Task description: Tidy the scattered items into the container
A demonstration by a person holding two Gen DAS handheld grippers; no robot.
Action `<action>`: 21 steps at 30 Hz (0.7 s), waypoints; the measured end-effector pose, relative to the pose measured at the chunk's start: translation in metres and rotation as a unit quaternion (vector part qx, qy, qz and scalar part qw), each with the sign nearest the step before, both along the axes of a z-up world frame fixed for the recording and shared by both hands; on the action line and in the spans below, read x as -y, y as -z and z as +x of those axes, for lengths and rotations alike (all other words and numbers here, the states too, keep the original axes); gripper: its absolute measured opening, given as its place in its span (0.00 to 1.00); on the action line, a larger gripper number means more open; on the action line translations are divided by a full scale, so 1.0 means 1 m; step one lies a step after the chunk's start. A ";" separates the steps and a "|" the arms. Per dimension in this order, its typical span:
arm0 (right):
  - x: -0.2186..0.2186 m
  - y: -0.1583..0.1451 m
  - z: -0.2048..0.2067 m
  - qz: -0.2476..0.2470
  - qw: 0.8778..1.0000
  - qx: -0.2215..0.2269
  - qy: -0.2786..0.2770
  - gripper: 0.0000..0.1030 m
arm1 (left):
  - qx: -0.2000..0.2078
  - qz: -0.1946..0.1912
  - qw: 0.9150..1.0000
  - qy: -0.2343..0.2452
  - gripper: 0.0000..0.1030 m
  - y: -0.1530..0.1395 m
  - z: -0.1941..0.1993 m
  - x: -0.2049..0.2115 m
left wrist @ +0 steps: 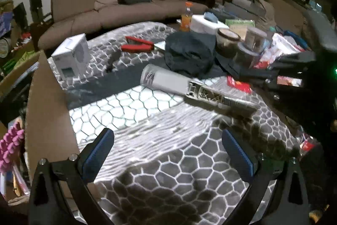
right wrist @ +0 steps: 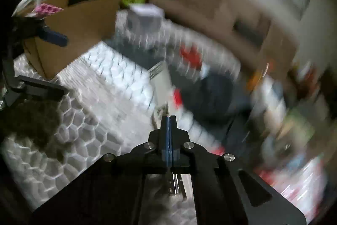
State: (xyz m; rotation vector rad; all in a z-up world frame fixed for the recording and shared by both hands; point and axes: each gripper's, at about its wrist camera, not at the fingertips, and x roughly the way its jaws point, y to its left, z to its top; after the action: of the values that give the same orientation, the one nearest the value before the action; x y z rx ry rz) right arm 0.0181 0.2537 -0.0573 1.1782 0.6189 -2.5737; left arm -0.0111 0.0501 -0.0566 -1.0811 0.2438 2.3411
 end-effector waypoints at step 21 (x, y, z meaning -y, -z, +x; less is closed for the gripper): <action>-0.028 0.089 -0.039 0.067 0.984 0.163 0.030 0.53 | -0.007 -0.079 0.997 -0.004 1.00 0.012 -0.001 -0.008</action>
State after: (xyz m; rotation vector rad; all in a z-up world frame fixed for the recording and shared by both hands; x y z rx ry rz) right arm -0.0205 0.2817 -0.1458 1.6397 0.6973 -2.3375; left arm -0.0124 0.0579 -0.0687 -1.1420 0.4378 2.3689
